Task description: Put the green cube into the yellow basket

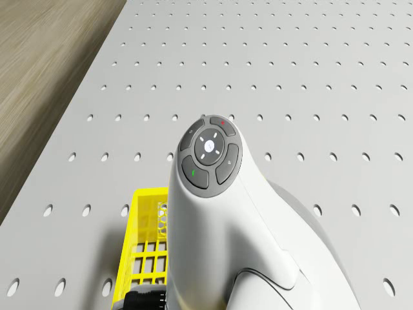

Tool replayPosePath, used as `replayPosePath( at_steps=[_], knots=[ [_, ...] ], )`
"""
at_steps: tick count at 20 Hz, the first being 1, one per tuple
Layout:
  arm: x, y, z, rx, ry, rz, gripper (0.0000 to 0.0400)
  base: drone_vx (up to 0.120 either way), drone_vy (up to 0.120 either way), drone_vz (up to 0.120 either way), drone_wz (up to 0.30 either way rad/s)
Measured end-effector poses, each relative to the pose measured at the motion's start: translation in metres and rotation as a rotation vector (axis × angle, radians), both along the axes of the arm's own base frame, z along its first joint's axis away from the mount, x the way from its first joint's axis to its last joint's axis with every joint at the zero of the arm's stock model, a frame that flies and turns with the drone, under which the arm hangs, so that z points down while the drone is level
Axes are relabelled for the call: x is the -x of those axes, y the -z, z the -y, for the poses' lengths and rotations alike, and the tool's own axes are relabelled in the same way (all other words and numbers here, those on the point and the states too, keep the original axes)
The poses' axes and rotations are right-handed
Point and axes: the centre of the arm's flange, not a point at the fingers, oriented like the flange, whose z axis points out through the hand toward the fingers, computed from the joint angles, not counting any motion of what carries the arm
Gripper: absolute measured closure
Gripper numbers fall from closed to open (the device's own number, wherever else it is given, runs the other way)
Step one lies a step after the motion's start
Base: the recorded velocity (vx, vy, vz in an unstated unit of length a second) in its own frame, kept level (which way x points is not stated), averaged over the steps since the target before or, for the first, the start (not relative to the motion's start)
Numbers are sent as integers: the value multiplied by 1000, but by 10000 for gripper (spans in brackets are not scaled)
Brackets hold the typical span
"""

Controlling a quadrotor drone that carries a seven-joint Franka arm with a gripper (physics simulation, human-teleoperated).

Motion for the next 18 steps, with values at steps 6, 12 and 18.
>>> replayPosePath(
  at_steps=[6,12,18],
  knots=[
    [0,-23,0,0,0,0,149,0,0,0,0],
    [0,-45,0,0,-1,0,91,0,0,0,0],
    [0,-37,0,0,-1,0,20,0,0,0,0]
  ],
)
